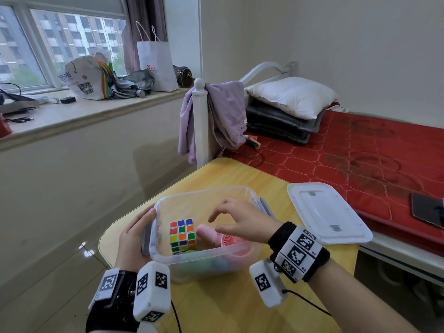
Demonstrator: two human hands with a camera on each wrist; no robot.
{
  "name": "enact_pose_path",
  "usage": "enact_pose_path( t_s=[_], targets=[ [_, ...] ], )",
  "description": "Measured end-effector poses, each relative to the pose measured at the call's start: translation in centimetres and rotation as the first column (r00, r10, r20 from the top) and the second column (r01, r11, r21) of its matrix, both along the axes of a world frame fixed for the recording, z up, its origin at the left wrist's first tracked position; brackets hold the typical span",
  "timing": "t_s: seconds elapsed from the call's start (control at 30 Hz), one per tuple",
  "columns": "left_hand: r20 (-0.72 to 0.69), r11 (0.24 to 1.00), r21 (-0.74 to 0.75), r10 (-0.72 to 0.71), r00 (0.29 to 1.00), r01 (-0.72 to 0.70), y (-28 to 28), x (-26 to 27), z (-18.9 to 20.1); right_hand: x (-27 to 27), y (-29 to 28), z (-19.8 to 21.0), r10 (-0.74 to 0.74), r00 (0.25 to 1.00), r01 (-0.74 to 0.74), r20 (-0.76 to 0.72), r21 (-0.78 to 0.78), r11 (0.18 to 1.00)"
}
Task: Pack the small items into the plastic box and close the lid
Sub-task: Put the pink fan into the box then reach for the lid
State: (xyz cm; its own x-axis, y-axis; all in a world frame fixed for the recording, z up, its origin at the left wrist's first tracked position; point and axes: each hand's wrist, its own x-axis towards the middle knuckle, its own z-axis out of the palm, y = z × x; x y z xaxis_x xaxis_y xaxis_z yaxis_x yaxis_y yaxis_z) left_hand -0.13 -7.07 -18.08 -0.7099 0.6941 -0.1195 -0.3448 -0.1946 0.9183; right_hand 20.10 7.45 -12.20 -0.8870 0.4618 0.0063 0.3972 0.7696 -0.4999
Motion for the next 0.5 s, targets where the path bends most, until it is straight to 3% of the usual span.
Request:
enact_pose_path(
  t_s=[0.17,0.27,0.37,0.5],
  targets=[
    [-0.014,1.0,0.005,0.01,1.0,-0.01,0.4,-0.3,-0.8,1.4,1.1,0.8,-0.069,0.978,0.075,-0.196,0.023,0.997],
    [-0.008,1.0,0.013,-0.022,1.0,0.022,1.0,0.0,-0.7,3.6,3.1,1.7,-0.241,0.893,0.243,-0.38,-0.046,0.969],
    [-0.003,0.998,0.041,-0.041,0.999,0.041,1.7,0.4,-0.5,6.7,6.0,1.5,-0.455,0.764,0.455,-0.458,-0.119,0.883],
    [-0.031,0.999,0.042,-0.02,0.999,0.021,2.3,0.1,-1.4,11.1,9.8,-1.5,-0.668,0.641,0.685,-0.377,-0.11,0.72]
  ],
)
